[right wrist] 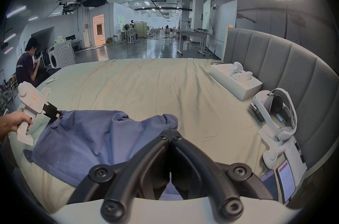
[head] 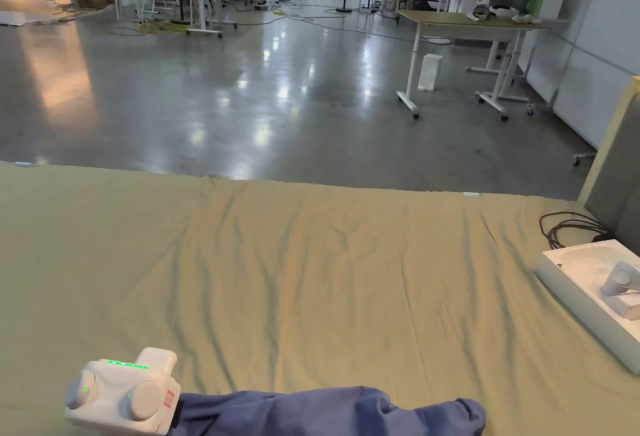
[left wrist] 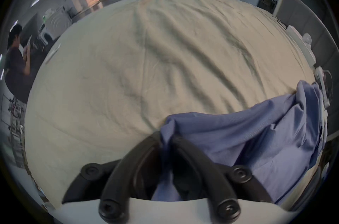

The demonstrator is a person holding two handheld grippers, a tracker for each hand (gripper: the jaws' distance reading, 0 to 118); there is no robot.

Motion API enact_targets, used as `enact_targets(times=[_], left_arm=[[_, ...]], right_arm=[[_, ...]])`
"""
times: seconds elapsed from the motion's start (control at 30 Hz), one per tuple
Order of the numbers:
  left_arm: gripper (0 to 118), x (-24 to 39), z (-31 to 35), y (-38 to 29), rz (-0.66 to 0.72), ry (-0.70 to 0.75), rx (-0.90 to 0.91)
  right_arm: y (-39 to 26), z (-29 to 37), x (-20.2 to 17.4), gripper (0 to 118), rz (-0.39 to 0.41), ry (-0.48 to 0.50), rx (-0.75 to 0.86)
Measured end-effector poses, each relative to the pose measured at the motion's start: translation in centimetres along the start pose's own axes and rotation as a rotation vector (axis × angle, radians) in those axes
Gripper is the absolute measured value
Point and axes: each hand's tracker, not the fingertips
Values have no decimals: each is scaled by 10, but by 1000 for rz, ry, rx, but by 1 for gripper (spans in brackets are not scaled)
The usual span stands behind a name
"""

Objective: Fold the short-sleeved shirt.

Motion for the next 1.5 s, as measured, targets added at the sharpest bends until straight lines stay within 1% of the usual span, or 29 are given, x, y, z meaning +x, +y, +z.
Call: enact_targets(times=[0.1,0.2,0.27,0.3,0.33,0.37,0.4,0.43,0.47,0.53,0.57,0.63,0.67,0.7,0.73,0.77,0.8,0.87,0.9,0.93,1.0,1.07,1.17,1.33,1.4,1.43,1.5], left_arm=[[4,0,4,-3,-22,12,6],[4,-10,17,-4,30,-19,56],[4,-14,33,-2,13,-8,98],[4,-16,40,-2,21,-14,111],[4,-20,48,-1,28,-20,139],[4,-23,54,0,45,-25,160],[4,-24,59,0,56,-29,164],[4,-25,64,0,60,-30,173],[4,-26,68,0,63,-26,186],[4,-28,73,0,56,-20,198],[4,-29,75,-1,57,-15,203],[4,-31,80,-3,61,-14,204],[4,-30,82,-5,65,-12,207],[4,-31,83,-6,71,-14,208],[4,-32,84,-7,79,-14,211],[4,-32,85,-8,84,-17,212],[4,-31,85,-10,88,-19,211],[4,-31,85,-11,88,-21,210],[4,-32,86,-12,87,-21,210],[4,-32,87,-13,86,-21,211],[4,-34,91,-13,94,-25,209],[4,-36,97,-13,101,-30,219],[4,-43,116,-13,112,-33,252],[4,-58,162,-9,144,-38,342],[4,-66,182,-6,158,-43,386],[4,-69,194,-5,156,-29,403],[4,-76,219,-2,157,-18,450]], right_arm=[[2,-8,4,0,-3,0,-20],[14,-19,12,0,-15,8,-47],[25,-32,14,0,-2,12,-83],[32,-40,16,3,0,17,-100],[39,-51,17,11,6,34,-133],[45,-61,18,30,-3,58,-158],[51,-74,18,45,-17,74,-186],[57,-89,17,57,-16,93,-248],[61,-105,16,64,-24,118,-312],[64,-135,11,64,-17,130,-370],[64,-147,8,64,-18,121,-406],[60,-173,0,63,11,113,-456],[56,-184,-3,63,19,113,-496],[50,-194,-6,58,22,121,-539],[44,-201,-8,46,18,141,-579],[38,-204,-9,21,27,139,-596],[33,-205,-12,10,47,130,-611],[28,-197,-17,4,78,124,-578],[27,-191,-18,3,96,122,-549],[28,-185,-18,2,95,122,-526],[34,-173,-14,1,70,106,-464],[45,-160,-9,1,37,113,-404],[70,-129,-2,1,47,128,-306],[114,-76,8,1,37,150,-166],[130,-54,9,1,43,132,-95],[139,-44,10,1,61,124,-67],[157,-22,14,1,52,122,-2]])
